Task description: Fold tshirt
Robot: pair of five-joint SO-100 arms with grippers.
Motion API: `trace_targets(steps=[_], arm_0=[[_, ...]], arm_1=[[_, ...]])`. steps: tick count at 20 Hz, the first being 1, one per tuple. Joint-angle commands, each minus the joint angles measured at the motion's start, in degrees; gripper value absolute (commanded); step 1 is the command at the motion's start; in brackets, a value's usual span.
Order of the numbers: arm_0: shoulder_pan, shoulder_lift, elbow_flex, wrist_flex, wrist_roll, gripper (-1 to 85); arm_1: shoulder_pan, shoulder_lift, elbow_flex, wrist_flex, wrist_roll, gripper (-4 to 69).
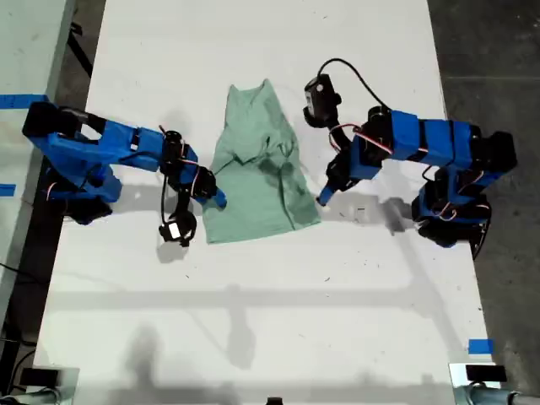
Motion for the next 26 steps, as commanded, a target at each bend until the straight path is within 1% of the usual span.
trace_targets(steps=[1,3,4,5,6,9,10,13,15,16,17,19,23,24,25,26], arm_0=[[-2.3,-3.3,0.1,-1.9,0.3,17.3],[-3.3,-4.2,0.4,-1.8,0.4,17.0],[-3.8,-4.4,0.6,-1.8,0.8,15.1],[-4.0,-4.5,0.6,-1.8,1.1,11.6],[-4.0,-4.5,0.6,-1.8,1.0,5.9],[-4.0,-0.9,3.0,-0.4,-0.2,1.7],[-4.3,3.2,5.5,1.5,-1.9,0.1],[-4.4,16.8,9.5,9.8,-4.0,0.1],[-2.8,17.6,3.8,17.4,-5.9,0.1],[-2.6,16.7,0.4,18.0,-5.5,0.1],[-2.5,14.7,-3.1,16.6,-4.7,0.1],[-1.7,3.9,-14.2,16.1,-2.6,0.1],[-0.1,-27.2,-47.2,21.6,2.4,0.1],[-0.5,-32.2,-50.9,21.4,3.1,0.7],[-0.8,-34.5,-51.4,20.8,3.5,14.7],[-1.2,-35.3,-51.4,21.5,3.5,24.4]], arm_1=[[0.1,6.9,3.0,-3.3,1.1,23.8],[0.1,10.7,7.6,-5.2,1.8,23.5],[0.1,12.7,9.8,-6.1,2.1,23.4],[0.3,14.5,11.8,-6.9,2.4,23.1],[0.4,16.2,13.9,-7.6,2.6,23.0],[0.5,19.5,17.7,-8.6,3.1,22.5],[0.5,20.3,18.5,-8.6,3.2,22.4],[0.6,22.8,20.9,-9.1,3.5,22.0],[0.6,23.6,21.8,-9.6,3.7,21.8],[0.6,23.8,22.1,-9.8,3.9,21.7],[0.5,23.9,22.2,-10.2,4.0,21.6],[0.0,23.9,22.3,-10.5,4.5,21.3],[-0.9,23.9,22.3,-10.5,5.4,20.8],[-1.1,24.1,22.3,-10.6,5.7,20.8],[-1.6,24.1,22.3,-10.6,6.2,20.6],[-2.1,24.3,22.6,-10.6,6.7,20.4]])
